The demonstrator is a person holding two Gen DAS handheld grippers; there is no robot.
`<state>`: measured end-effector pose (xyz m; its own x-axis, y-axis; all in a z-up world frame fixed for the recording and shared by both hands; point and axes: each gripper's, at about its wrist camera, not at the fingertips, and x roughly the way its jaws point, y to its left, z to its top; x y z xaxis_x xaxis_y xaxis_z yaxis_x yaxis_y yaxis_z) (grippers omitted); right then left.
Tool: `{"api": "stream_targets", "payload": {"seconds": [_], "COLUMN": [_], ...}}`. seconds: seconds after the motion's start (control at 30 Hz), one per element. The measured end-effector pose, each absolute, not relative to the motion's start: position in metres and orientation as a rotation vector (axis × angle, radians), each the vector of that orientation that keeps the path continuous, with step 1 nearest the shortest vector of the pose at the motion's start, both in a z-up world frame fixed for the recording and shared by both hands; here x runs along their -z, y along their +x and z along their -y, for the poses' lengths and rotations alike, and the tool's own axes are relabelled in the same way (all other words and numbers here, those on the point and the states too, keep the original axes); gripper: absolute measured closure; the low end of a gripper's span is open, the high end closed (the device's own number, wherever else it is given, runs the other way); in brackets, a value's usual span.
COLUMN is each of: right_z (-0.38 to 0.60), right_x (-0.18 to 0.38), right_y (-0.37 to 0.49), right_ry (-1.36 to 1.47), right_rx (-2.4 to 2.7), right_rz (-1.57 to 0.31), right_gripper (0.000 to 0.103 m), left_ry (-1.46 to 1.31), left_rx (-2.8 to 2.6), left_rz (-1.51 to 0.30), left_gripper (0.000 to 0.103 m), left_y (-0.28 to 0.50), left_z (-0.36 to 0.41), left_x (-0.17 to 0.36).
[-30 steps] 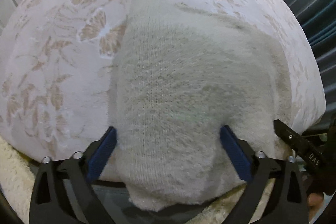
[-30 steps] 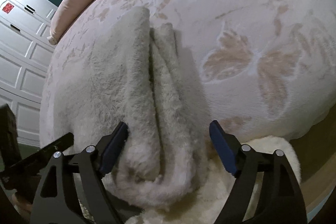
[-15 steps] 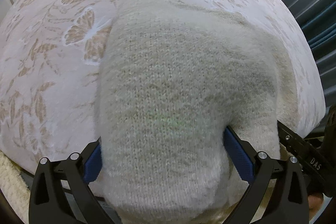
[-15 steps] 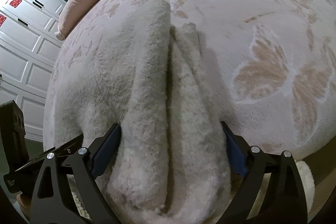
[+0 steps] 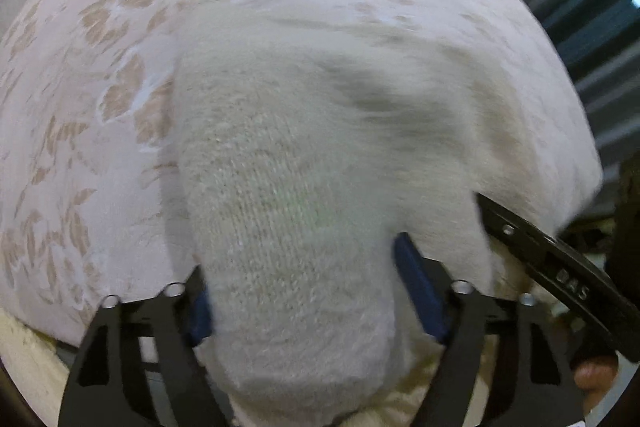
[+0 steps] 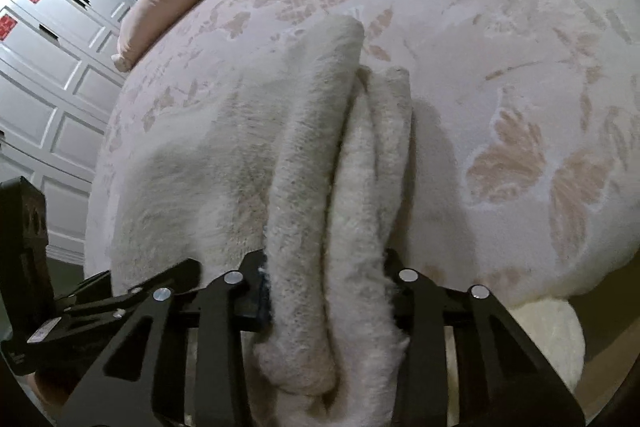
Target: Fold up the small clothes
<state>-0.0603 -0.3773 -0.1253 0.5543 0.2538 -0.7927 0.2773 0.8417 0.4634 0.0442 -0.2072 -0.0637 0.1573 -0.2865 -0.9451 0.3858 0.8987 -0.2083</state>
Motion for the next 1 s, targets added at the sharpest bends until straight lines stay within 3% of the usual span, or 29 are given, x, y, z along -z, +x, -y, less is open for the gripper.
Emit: {"api": "stream_targets", "payload": {"seconds": [0.1, 0.27, 0.43, 0.5, 0.53, 0.6, 0.63, 0.7, 0.77, 0.8, 1.0], "right_z": [0.376, 0.389, 0.395, 0.394, 0.393, 0.391, 0.390, 0.384, 0.378, 0.372, 0.352], "right_x": [0.110, 0.120, 0.133, 0.137, 0.139, 0.142, 0.140, 0.126, 0.106, 0.088, 0.001], "right_y": [-0.083, -0.114, -0.114, -0.106, -0.103, -0.096, -0.095, -0.097, -0.103, -0.108, -0.125], "right_ry": [0.625, 0.688, 0.740, 0.736, 0.737, 0.733, 0.722, 0.677, 0.638, 0.619, 0.554], "right_rx": [0.019, 0.070, 0.084, 0.095, 0.101, 0.107, 0.109, 0.090, 0.061, 0.035, -0.022], "right_rz": [-0.962, -0.986, -1.009, -1.025, -1.035, -1.051, -1.049, -1.026, -0.968, -0.927, -0.725], "right_gripper": [0.070, 0.070, 0.061, 0.054, 0.053, 0.054, 0.062, 0.070, 0.073, 0.074, 0.075], "left_ry": [0.114, 0.038, -0.085, -0.074, -0.068, -0.086, -0.107, -0.130, -0.091, -0.080, -0.105], "left_rx": [0.550, 0.596, 0.521, 0.505, 0.493, 0.497, 0.505, 0.551, 0.595, 0.626, 0.752], "left_rz": [-1.328, -1.392, -1.400, -1.377, -1.369, -1.384, -1.393, -1.382, -1.348, -1.323, -1.163], "left_gripper": [0.049, 0.049, 0.035, 0.020, 0.018, 0.018, 0.019, 0.028, 0.055, 0.059, 0.063], "left_y": [0.033, 0.022, 0.028, 0.031, 0.033, 0.035, 0.036, 0.033, 0.029, 0.026, 0.022], "left_z": [0.211, 0.201, 0.178, 0.179, 0.179, 0.181, 0.182, 0.182, 0.187, 0.188, 0.176], "left_x": [0.052, 0.067, 0.080, 0.082, 0.083, 0.089, 0.090, 0.084, 0.071, 0.061, -0.021]}}
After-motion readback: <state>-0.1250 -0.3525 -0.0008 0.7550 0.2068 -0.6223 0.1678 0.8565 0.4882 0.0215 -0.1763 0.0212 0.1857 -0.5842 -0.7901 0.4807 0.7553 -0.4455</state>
